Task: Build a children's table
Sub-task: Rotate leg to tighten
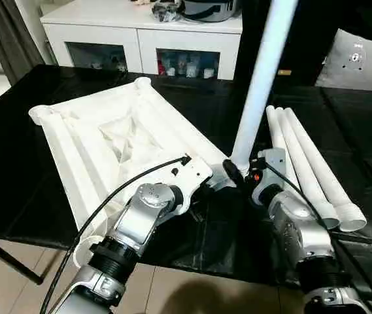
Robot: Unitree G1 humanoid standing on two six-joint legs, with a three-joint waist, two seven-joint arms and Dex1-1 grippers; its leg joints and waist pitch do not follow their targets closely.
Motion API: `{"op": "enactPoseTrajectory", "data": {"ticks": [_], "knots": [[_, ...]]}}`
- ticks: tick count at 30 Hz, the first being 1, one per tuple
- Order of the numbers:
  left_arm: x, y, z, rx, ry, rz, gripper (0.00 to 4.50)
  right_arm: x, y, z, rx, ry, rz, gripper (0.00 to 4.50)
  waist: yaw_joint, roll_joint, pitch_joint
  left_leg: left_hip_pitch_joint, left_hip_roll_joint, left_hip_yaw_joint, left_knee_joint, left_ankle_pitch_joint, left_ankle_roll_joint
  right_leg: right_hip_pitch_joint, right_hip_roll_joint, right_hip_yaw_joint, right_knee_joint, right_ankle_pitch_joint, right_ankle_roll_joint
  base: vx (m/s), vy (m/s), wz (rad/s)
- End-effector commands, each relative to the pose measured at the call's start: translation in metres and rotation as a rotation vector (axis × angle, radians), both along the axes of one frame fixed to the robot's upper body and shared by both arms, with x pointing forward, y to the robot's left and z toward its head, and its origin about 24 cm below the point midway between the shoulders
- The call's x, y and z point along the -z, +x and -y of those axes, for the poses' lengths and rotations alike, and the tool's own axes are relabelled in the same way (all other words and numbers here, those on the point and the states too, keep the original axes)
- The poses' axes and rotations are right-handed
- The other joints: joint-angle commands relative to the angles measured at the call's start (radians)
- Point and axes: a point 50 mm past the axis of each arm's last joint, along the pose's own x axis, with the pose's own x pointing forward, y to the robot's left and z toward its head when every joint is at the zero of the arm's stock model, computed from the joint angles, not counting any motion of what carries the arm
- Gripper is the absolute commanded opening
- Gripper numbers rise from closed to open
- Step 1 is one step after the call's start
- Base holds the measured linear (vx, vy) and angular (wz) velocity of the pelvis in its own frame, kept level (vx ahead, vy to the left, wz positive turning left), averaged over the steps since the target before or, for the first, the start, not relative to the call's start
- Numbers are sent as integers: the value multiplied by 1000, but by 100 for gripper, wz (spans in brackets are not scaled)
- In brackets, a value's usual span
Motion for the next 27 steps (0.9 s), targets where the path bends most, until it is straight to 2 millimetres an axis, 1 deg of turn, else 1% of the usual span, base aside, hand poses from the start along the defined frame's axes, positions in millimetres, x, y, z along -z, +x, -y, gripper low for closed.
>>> {"op": "enactPoseTrajectory", "data": {"ticks": [1, 2, 4, 5, 7, 8, 11, 12, 13, 14, 17, 18, 19, 20, 21, 22, 23, 24, 25, 27], "knots": [[1, -2, 0, 9, -1, 19, 0, 4, -4, -2, -66, 0, -11, 388, 2, -14, -49, -5, 53, -17, -58, -166, 71, 45, -86, 48, -79, -207, -175, 0, 0, 0], [1, -3, 0, 25, 1, 26, 0, 2, -4, 1, -90, -14, -2, 388, 2, -12, -50, -5, 53, -17, -58, -165, 71, 45, -87, 49, -79, -206, -175, 0, 0, 0], [2, -3, -4, 49, 12, 32, 0, -3, -6, 13, -155, -47, 22, 410, 3, -15, -50, -5, 52, -17, -56, -167, 74, 47, -87, 47, -81, -217, -172, 0, 0, 0], [2, -4, -6, 70, 15, 34, 0, -6, -7, 20, -182, -63, 32, 419, 5, -15, -50, -7, 51, -16, -55, -162, 81, 48, -87, 48, -79, -211, -172, 0, 0, 0], [3, -4, -7, 88, 16, 36, 0, -9, -7, 25, -201, -71, 39, 433, 7, -16, -49, -9, 51, -16, -54, -156, 90, 47, -88, 46, -82, -230, -167, 0, 0, 0], [4, -4, -10, 97, 23, 36, 0, -12, -7, 30, -217, -74, 46, 441, 7, -15, -49, -9, 51, -16, -54, -155, 90, 47, -87, 46, -82, -233, -166, 0, 0, 0], [7, -5, -23, 155, 62, 39, 0, -24, -11, 44, -313, -84, 66, 447, 8, -19, -50, -9, 53, -16, -53, -147, 100, 48, -86, 46, -81, -230, -161, 0, 0, 0], [9, -5, -28, 178, 84, 44, 0, -28, -12, 46, -349, -82, 71, 447, 9, -18, -50, -9, 53, -18, -53, -147, 103, 48, -86, 45, -80, -229, -163, 0, 0, 0], [10, -6, -33, 204, 104, 45, 0, -31, -14, 47, -389, -82, 75, 447, 8, -18, -50, -9, 53, -17, -53, -150, 107, 48, -85, 45, -79, -226, -162, 0, 0, 0], [11, -6, -34, 210, 107, 44, 0, -31, -15, 47, -399, -85, 76, 447, 9, -20, -50, -10, 53, -17, -53, -151, 109, 47, -86, 45, -79, -229, -161, 0, 0, 0], [12, -12, -44, 330, 124, 32, 0, -33, -19, 47, -506, -126, 81, 447, 9, -21, -50, -8, 55, -16, -52, -150, 105, 44, -88, 44, -79, -238, -170, 0, 0, 0], [12, -14, -45, 356, 127, 26, 0, -33, -20, 47, -523, -131, 82, 430, 10, -20, -51, -8, 55, -17, -52, -150, 105, 44, -88, 44, -79, -236, -174, 0, 0, 0], [11, -16, -48, 399, 138, 20, 0, -33, -21, 46, -553, -135, 74, 430, 10, -19, -51, -5, 58, -17, -53, -146, 103, 42, -86, 44, -75, -212, -186, 0, 0, 0], [11, -16, -48, 399, 138, 20, 0, -33, -21, 46, -553, -135, 74, 416, 10, -19, -53, -6, 58, -16, -52, -142, 103, 43, -86, 44, -72, -199, -190, 0, 0, 0], [11, -21, -55, 479, 152, -7, 0, -31, -25, 42, -620, -132, 48, 416, 12, -22, -52, -7, 59, -16, -51, -133, 107, 43, -86, 44, -68, -177, -199, 0, 0, 0], [11, -21, -55, 479, 152, -7, 0, -31, -25, 42, -620, -132, 48, 395, 14, -20, -53, -7, 59, -17, -51, -129, 107, 45, -87, 44, -67, -173, -200, 0, 0, 0], [11, -26, -60, 544, 155, -41, 0, -29, -28, 38, -676, -121, 24, 390, 16, -18, -52, -5, 61, -14, -51, -129, 108, 41, -86, 45, -66, -165, -204, 0, 0, 0], [10, -26, -61, 553, 155, -45, 0, -29, -29, 37, -683, -119, 19, 382, 18, -24, -53, -5, 61, -14, -50, -125, 109, 44, -86, 44, -64, -157, -207, 0, 0, 0], [9, -27, -63, 575, 153, -56, 0, -27, -29, 35, -700, -116, 10, 370, 24, -18, -54, -3, 63, -13, -49, -116, 109, 40, -86, 45, -59, -133, -217, 0, 0, 0], [9, -29, -65, 600, 152, -66, 0, -25, -30, 33, -712, -112, 5, 350, 27, -20, -55, -2, 63, -12, -48, -113, 109, 40, -86, 46, -57, -112, -223, 0, 0, 0]]}}
